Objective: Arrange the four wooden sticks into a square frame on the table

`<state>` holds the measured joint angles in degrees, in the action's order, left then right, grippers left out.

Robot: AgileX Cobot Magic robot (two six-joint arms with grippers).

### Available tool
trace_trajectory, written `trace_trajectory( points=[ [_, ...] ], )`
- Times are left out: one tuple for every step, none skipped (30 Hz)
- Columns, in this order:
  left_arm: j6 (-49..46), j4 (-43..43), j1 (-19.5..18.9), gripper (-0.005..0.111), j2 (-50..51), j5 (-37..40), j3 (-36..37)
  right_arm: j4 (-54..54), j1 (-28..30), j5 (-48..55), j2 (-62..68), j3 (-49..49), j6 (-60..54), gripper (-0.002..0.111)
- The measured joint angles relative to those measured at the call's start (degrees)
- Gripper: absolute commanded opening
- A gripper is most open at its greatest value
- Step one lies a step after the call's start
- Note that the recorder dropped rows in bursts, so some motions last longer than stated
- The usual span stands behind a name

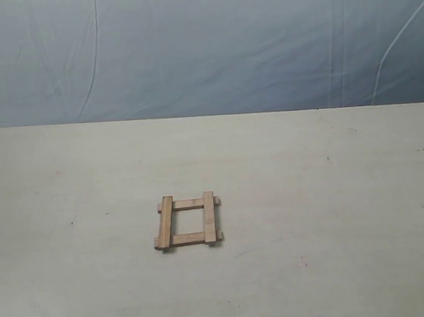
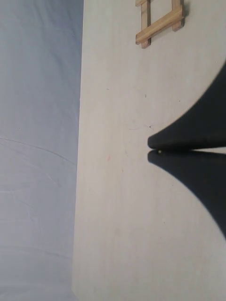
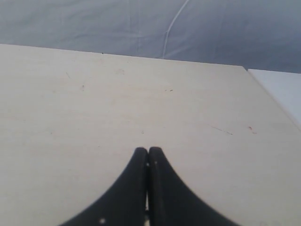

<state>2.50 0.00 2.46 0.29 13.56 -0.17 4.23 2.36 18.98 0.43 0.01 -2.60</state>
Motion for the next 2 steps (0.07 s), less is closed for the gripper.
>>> trace_trajectory(
  points=[
    [0.00, 0.00, 0.00, 0.000, 0.00, 0.00, 0.00, 0.00, 0.00, 0.00, 0.00, 0.00, 0.00, -0.001],
    [0.00, 0.00, 0.00, 0.000, 0.00, 0.00, 0.00, 0.00, 0.00, 0.00, 0.00, 0.00, 0.00, -0.001]
  ],
)
